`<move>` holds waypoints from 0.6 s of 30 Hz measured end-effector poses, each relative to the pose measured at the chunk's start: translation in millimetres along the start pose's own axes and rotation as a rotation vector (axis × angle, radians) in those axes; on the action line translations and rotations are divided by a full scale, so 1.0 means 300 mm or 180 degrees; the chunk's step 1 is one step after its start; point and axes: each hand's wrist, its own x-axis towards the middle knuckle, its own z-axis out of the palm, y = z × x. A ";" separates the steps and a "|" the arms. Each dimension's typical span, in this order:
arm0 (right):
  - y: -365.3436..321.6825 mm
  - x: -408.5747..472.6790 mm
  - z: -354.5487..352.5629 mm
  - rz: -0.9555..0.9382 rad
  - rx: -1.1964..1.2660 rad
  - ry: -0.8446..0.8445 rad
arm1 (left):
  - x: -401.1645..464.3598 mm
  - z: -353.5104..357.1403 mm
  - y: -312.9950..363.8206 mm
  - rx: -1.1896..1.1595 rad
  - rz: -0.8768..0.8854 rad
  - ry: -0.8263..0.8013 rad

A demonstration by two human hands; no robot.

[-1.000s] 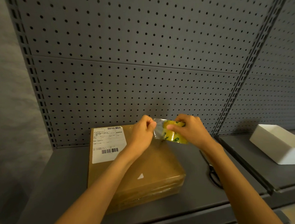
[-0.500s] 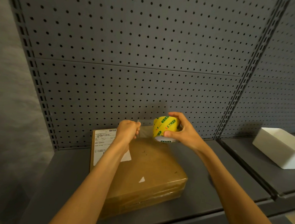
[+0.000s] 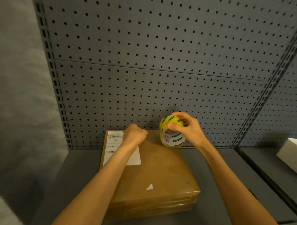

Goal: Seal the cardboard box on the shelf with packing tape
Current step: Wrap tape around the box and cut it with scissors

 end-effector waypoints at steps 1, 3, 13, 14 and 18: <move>-0.005 0.012 -0.001 0.0008 -0.0055 -0.0040 | 0.003 0.002 0.000 0.0204 0.0040 0.0027; -0.015 0.035 0.001 -0.0007 -0.0286 -0.0148 | -0.002 0.002 0.005 0.0649 0.0149 0.0098; -0.048 0.066 0.042 -0.0174 -0.1072 -0.0391 | 0.005 0.002 -0.011 0.1556 0.0348 0.0300; -0.053 0.065 0.045 -0.0218 -0.1159 -0.0416 | 0.006 -0.001 -0.013 0.1589 0.0352 0.0293; -0.064 0.067 0.044 -0.0309 -0.1331 -0.0509 | 0.003 -0.009 -0.022 0.1661 0.0357 0.0273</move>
